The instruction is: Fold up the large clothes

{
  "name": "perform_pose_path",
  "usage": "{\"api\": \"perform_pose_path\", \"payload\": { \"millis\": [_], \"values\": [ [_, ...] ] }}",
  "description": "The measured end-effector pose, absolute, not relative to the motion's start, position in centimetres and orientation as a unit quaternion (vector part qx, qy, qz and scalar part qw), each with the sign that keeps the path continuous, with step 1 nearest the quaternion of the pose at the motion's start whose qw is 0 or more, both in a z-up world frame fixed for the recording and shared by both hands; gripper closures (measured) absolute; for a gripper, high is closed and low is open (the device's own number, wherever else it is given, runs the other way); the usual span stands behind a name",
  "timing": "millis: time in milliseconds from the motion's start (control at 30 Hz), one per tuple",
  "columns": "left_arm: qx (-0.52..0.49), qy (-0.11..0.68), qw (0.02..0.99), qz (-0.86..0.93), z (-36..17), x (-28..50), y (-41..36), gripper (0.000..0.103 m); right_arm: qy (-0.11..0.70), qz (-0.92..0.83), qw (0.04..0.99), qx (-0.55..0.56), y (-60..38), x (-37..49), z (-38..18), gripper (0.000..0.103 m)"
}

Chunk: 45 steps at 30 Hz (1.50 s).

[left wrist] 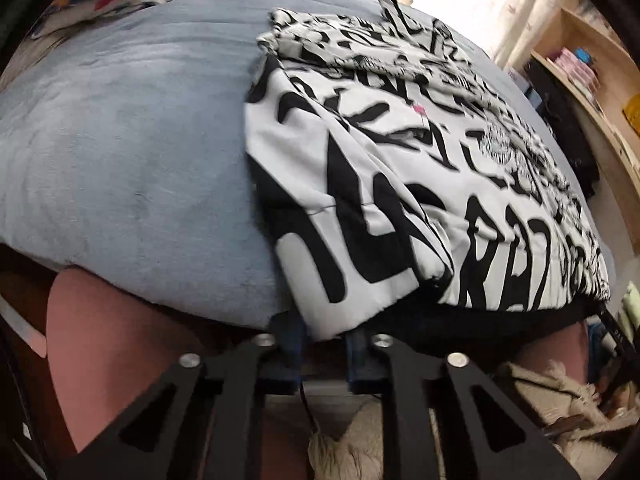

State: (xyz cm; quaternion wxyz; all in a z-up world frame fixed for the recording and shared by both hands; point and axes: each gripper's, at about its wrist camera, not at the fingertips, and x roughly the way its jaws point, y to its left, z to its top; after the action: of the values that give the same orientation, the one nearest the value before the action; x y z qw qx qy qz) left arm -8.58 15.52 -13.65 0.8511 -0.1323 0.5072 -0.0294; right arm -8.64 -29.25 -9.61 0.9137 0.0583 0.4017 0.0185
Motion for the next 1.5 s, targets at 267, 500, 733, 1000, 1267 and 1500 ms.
{"api": "perform_pose_path", "payload": {
  "millis": [267,500,733,1000,1267,1500],
  "values": [
    [-0.221,0.432,0.874,-0.037,-6.9,-8.7,17.8,0.101,0.325,0.012,0.941,0.097,-29.6,-7.9,-3.3,0.097],
    [-0.238,0.384,0.89,-0.054,-1.5,-4.2,17.1,0.101,0.265,0.016,0.958,0.106,-29.4,-4.5,1.8,0.097],
    [-0.255,0.367,0.893,-0.054,0.8,3.9,16.2,0.101,0.243,0.015,0.966,0.083,-28.7,2.7,4.5,0.097],
    [-0.259,0.354,0.899,-0.007,1.9,17.9,15.9,0.101,0.273,-0.026,0.952,0.135,-30.7,18.4,5.3,0.097],
    [-0.223,0.415,0.88,0.052,-4.3,32.2,14.8,0.099,0.375,-0.061,0.915,0.134,-30.0,33.4,-2.2,0.096],
    [-0.199,0.484,0.851,0.046,-9.1,37.4,15.2,0.081,0.421,-0.009,0.882,0.211,-32.7,36.0,-6.2,0.085]
  ]
}}
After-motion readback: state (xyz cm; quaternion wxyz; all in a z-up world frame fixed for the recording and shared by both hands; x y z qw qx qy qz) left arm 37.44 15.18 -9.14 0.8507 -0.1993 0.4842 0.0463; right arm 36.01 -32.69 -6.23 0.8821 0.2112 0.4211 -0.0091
